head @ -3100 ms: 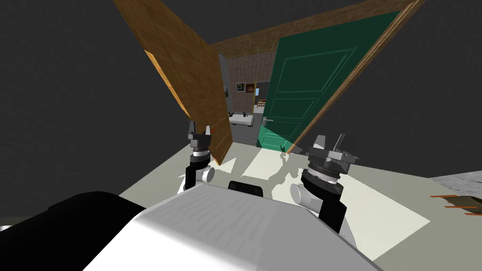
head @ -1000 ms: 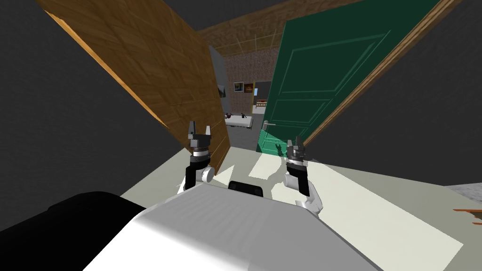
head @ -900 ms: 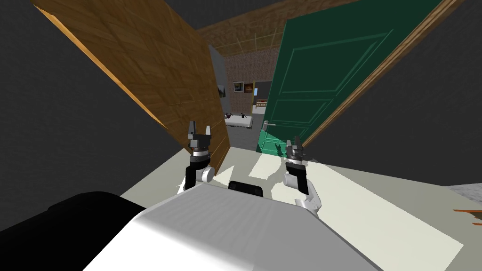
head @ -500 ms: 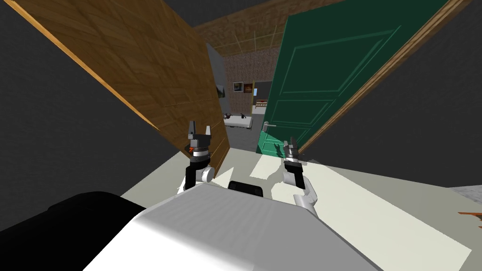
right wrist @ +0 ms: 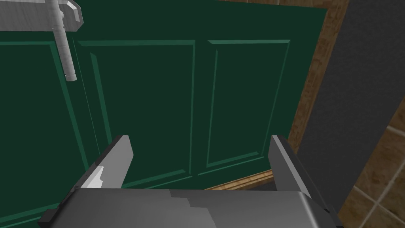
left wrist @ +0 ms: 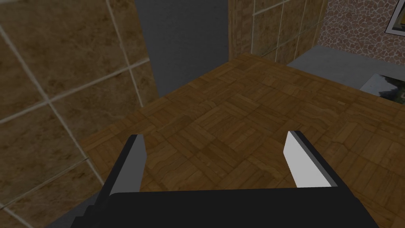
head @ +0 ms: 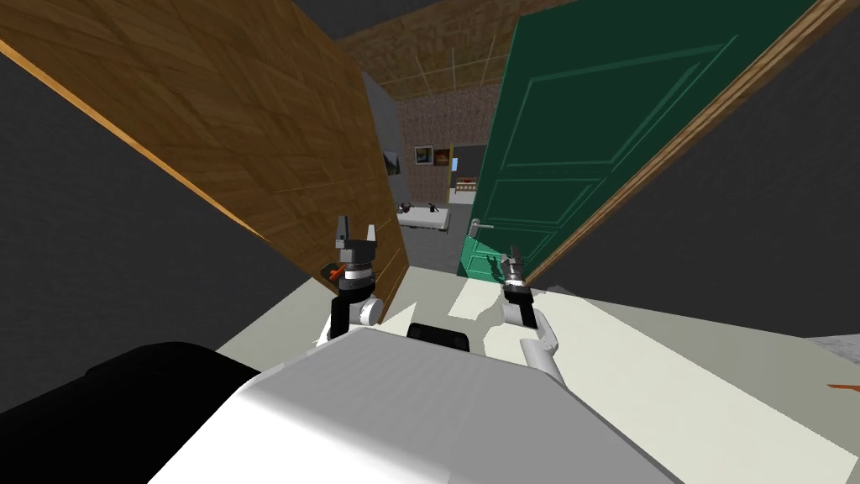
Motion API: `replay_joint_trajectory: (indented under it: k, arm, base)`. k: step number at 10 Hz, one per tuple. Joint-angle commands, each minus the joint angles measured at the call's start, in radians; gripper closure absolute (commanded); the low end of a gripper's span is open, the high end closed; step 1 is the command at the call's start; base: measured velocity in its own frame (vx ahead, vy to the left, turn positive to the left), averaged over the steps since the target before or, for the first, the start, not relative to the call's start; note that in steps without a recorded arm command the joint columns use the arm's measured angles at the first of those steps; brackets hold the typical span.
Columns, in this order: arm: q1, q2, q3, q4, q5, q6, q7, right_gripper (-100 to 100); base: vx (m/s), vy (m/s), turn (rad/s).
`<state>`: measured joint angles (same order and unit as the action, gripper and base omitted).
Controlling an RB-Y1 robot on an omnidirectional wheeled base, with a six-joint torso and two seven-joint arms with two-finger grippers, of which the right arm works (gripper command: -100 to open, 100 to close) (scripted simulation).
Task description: Pull the door open
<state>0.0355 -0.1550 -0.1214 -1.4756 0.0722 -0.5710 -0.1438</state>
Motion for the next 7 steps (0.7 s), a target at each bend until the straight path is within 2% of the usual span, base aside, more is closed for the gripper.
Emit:
replay_joint_trajectory:
  k: [1,7]
  arm:
    - [-0.024,-0.012,-0.004,0.048,0.009,0.006,-0.022,-100]
    - [-0.128,-0.043,-0.016,0.241,0.044,0.021,-0.085,-100]
  base:
    - [0.104,0.03,-0.015]
    - [0.098,0.01,-0.014]
